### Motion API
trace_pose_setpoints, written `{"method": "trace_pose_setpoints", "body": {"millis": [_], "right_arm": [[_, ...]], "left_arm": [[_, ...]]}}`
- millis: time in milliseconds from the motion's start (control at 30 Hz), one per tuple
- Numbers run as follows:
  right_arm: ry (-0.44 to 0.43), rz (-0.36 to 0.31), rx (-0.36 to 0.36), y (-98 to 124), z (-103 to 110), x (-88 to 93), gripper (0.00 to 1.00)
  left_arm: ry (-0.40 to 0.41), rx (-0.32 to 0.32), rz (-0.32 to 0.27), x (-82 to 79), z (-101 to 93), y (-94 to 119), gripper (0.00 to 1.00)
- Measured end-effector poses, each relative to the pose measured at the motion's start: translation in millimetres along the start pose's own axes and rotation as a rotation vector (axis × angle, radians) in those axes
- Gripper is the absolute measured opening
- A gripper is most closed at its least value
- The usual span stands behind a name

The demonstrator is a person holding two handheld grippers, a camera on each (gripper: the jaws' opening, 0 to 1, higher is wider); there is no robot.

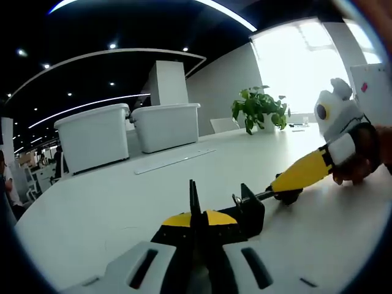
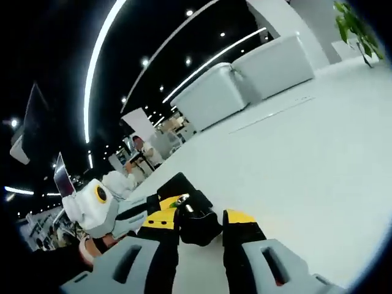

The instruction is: Clamp the fixed fixture on the desktop, loosen the retaining clip, secure it to the edge of the desk, and tighten the retaining clip.

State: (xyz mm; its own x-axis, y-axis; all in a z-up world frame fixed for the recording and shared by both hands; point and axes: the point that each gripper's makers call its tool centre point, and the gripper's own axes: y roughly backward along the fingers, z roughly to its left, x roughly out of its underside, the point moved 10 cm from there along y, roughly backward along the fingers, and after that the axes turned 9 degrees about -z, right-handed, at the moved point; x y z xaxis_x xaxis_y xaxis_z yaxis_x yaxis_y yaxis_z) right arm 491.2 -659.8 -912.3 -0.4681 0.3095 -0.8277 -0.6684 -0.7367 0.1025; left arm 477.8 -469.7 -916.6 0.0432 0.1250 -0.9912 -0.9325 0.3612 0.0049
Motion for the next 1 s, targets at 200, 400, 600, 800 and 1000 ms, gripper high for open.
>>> {"method": "trace_pose_setpoints", "body": {"millis": [200, 400, 600, 800, 1000], "right_arm": [[0.116, -0.007, -0.012, 6.2, 12.8, 5.2, 0.25], [0.62, -0.046, -0.036, 13.0, 33.5, 11.9, 0.24], [0.964, -0.092, -0.031, 5.3, 29.6, 11.9, 0.24], [1.184, -0.132, -0.018, 3.5, 26.8, 13.5, 0.24], [1.318, -0.148, -0.005, -4.0, 22.8, 13.4, 0.24]], "left_arm": [[0.0, 0.002, 0.0, 1.0, 1.0, -2.4, 0.06], [0.0, 0.002, 0.0, 2.1, 1.7, -2.7, 0.06], [-0.002, -0.001, 0.0, 1.1, -2.2, 2.9, 0.06], [-0.003, 0.0, 0.001, 2.2, -1.4, 1.5, 0.06], [-0.002, -0.005, 0.001, 2.5, 0.0, 1.8, 0.06]]}}
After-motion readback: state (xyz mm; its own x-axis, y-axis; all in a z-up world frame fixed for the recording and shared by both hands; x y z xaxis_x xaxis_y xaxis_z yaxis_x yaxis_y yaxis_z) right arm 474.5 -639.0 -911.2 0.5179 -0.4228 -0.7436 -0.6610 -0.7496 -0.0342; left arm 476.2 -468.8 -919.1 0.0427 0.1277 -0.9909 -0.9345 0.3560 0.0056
